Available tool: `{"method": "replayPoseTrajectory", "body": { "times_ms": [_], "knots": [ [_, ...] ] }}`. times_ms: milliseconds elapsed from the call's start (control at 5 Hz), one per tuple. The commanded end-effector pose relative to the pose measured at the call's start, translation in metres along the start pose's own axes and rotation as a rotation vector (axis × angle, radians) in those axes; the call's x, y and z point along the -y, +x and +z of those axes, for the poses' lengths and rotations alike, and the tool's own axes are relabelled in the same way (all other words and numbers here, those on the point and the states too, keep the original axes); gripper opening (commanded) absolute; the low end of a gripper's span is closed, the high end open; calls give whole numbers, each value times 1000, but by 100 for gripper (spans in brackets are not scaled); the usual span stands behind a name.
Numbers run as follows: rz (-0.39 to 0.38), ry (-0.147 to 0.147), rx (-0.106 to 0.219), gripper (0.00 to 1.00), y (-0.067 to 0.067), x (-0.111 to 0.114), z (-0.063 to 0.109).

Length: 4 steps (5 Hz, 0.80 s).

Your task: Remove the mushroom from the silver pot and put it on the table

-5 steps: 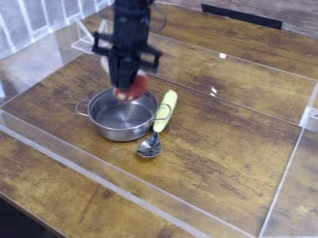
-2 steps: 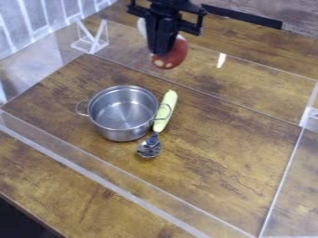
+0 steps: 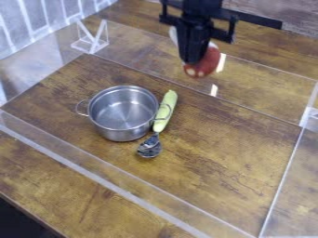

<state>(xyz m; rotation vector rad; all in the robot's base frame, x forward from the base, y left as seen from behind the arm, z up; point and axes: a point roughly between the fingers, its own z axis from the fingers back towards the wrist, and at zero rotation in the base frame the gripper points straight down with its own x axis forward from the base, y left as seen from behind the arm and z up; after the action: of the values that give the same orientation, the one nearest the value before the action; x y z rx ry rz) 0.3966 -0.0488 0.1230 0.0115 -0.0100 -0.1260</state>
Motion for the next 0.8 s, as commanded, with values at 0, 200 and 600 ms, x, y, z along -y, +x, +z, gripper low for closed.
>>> {"method": "replayPoseTrajectory", "body": {
  "times_ms": [0,200,600],
  "knots": [
    [-56,-35,68,0,8,18,9],
    [-96,-57,51,0,8,28,-5],
    [-149,-91,6,100,8,40,-27]
  ]
}}
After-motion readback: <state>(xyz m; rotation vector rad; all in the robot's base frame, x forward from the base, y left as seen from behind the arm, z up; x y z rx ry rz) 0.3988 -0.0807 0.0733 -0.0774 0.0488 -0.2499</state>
